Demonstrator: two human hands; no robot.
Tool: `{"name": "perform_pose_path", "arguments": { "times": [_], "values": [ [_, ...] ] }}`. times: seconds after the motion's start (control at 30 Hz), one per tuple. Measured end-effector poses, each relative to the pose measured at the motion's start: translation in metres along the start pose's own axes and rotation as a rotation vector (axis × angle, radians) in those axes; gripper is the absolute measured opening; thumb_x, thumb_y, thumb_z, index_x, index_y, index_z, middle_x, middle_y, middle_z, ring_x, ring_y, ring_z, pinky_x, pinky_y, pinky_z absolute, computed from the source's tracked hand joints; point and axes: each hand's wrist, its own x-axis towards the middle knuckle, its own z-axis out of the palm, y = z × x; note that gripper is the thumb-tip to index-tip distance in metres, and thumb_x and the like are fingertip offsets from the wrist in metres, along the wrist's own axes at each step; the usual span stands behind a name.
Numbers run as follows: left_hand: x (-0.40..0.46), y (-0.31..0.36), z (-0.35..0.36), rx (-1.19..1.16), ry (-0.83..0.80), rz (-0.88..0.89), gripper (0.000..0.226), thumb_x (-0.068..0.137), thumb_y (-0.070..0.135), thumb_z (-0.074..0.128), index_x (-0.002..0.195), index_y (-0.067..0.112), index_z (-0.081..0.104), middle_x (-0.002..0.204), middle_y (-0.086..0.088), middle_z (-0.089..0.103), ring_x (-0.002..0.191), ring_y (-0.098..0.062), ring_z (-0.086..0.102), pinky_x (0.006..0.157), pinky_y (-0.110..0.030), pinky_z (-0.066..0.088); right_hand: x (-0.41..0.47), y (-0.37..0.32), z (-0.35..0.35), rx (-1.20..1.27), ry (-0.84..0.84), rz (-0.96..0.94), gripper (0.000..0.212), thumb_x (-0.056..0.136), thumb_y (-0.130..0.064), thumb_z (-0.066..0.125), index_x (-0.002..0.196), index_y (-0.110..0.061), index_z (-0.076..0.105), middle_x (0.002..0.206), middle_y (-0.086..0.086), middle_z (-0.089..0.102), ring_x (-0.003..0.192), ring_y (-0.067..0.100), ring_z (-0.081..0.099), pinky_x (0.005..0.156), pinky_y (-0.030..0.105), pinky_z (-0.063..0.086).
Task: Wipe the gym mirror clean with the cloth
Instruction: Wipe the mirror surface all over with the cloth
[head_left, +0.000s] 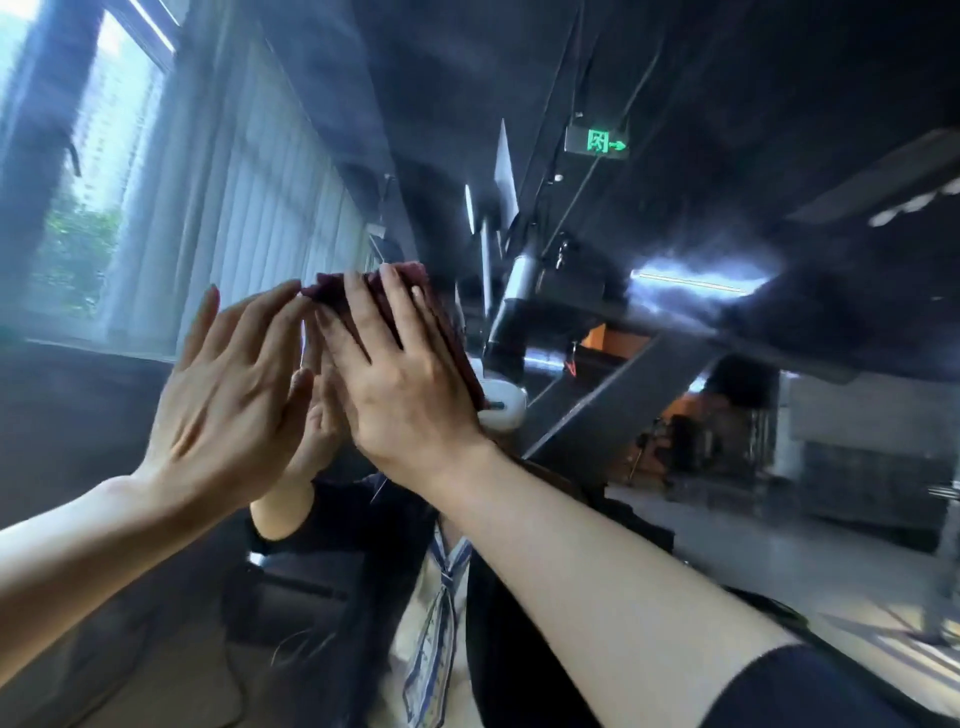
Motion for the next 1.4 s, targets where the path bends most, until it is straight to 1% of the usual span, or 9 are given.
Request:
{"name": "perform_pose_path", "arguments": {
  "times": [0.1,0.27,0.47,0.57,0.67,1.07,1.23,1.33,1.4],
  "values": [
    [0.007,0.002,0.000,0.005,-0.042,0.054,0.059,0.095,0.031,0.037,0.143,-0.003,0.045,0.143,-0.024,0.051,0.128,-0.040,0.050,0.122,-0.053,0.015,-0.014,0.043,-0.018,-0.095,-0.015,-0.045,0.044,0.098,-0.020,0.049,0.141,-0.014,0.058,0.153,0.013,0.046,0.144,0.038,0.037,0.121,0.051,0.025],
    [0.017,-0.012,0.000,0.099,-0.075,0.101,0.061,0.096,0.035,0.035,0.140,-0.006,0.049,0.141,-0.024,0.053,0.124,-0.042,0.055,0.117,-0.064,0.021,-0.014,0.070,-0.030,-0.167,0.080,0.204,0.045,0.100,-0.021,0.048,0.142,-0.006,0.055,0.152,0.020,0.044,0.143,0.044,0.035,0.119,0.058,0.026],
    [0.040,0.009,0.002,0.093,-0.023,0.115,0.055,0.090,0.029,0.038,0.130,-0.003,0.057,0.131,-0.022,0.059,0.118,-0.040,0.057,0.118,-0.059,0.020,0.077,0.043,-0.005,-0.127,-0.003,0.039,0.050,0.101,-0.025,0.036,0.150,-0.019,0.047,0.158,0.013,0.038,0.147,0.040,0.028,0.122,0.048,0.014],
    [0.058,0.033,0.004,0.100,-0.007,0.137,0.057,0.089,0.029,0.038,0.131,-0.004,0.058,0.127,-0.022,0.061,0.117,-0.040,0.059,0.117,-0.061,0.022,0.085,0.073,-0.014,-0.158,-0.002,0.085,0.050,0.100,-0.022,0.044,0.150,-0.019,0.047,0.159,0.011,0.037,0.148,0.038,0.027,0.122,0.047,0.015],
    [0.072,0.068,0.016,0.110,-0.007,0.263,0.056,0.092,0.029,0.037,0.131,-0.003,0.059,0.130,-0.021,0.061,0.119,-0.036,0.059,0.117,-0.061,0.021,0.062,0.121,-0.036,-0.158,0.132,0.265,0.047,0.096,-0.017,0.049,0.142,-0.012,0.056,0.153,0.017,0.045,0.143,0.042,0.036,0.120,0.050,0.022],
    [0.077,0.229,0.059,-0.030,-0.014,0.528,0.052,0.093,0.025,0.047,0.135,-0.003,0.057,0.137,-0.015,0.058,0.127,-0.029,0.054,0.122,-0.055,0.010,-0.109,0.267,-0.148,-0.300,0.227,0.723,0.060,0.102,-0.032,0.015,0.148,-0.013,0.048,0.160,0.013,0.034,0.149,0.036,0.025,0.123,0.048,0.024],
    [0.073,0.234,0.056,0.004,-0.012,0.546,0.053,0.092,0.025,0.048,0.135,-0.004,0.057,0.137,-0.016,0.058,0.126,-0.030,0.054,0.122,-0.055,0.010,-0.160,0.277,-0.164,-0.324,0.270,0.857,0.057,0.101,-0.031,0.021,0.149,-0.011,0.045,0.161,0.015,0.031,0.149,0.038,0.022,0.123,0.049,0.020],
    [0.068,0.226,0.052,0.010,-0.022,0.560,0.050,0.091,0.023,0.051,0.132,-0.004,0.060,0.136,-0.017,0.060,0.125,-0.029,0.057,0.121,-0.056,0.012,-0.144,0.261,-0.149,-0.297,0.359,0.978,0.057,0.098,-0.030,0.027,0.145,-0.006,0.051,0.154,0.022,0.039,0.143,0.046,0.031,0.121,0.050,0.023],
    [0.066,0.222,0.051,-0.003,-0.026,0.571,0.050,0.089,0.022,0.053,0.132,-0.003,0.061,0.138,-0.018,0.059,0.126,-0.029,0.057,0.120,-0.056,0.013,-0.128,0.230,-0.127,-0.262,0.381,0.879,0.048,0.100,-0.021,0.039,0.141,-0.001,0.053,0.147,0.025,0.045,0.139,0.048,0.036,0.119,0.052,0.027]
  ]
}}
